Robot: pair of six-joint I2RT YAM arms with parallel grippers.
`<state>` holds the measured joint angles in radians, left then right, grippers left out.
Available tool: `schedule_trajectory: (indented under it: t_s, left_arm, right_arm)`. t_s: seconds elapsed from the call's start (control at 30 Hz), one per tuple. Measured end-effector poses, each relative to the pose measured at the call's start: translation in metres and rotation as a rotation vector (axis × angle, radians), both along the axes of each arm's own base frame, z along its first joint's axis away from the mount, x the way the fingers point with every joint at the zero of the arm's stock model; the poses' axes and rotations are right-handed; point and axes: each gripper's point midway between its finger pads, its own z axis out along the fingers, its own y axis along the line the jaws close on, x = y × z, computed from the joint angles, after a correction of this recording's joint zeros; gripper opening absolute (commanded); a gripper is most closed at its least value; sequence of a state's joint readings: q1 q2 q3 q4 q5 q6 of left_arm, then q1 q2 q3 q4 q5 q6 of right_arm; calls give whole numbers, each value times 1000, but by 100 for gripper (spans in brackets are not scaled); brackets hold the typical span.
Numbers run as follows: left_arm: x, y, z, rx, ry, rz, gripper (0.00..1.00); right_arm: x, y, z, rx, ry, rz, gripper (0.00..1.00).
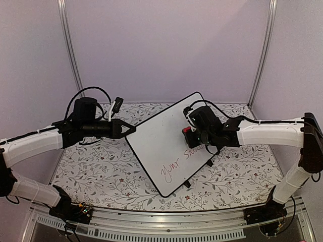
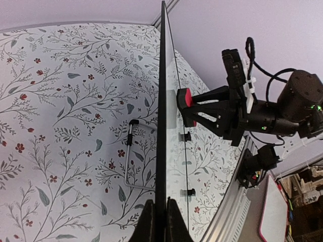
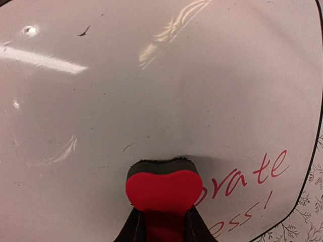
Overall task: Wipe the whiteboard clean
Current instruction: Erase the whiteboard on the whiteboard stand.
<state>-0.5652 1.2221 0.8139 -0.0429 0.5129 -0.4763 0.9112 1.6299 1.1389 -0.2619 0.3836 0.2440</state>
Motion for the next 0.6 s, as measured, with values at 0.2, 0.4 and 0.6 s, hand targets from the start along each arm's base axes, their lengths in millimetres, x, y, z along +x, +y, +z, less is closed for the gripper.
schedule_trajectory:
  t_s: [0.2, 0.4, 0.6]
  left_arm:
    - [0, 0, 0, -1, 0, -2, 0]
    - [0, 0, 0, -1, 0, -2, 0]
    - [0, 0, 0, -2, 0, -3, 0]
  right_arm:
    - [-11, -15, -16, -15, 28, -13, 21]
    - [-19, -25, -27, -12, 48, -30, 21]
    - [-24, -33, -36, -16, 64, -41, 21]
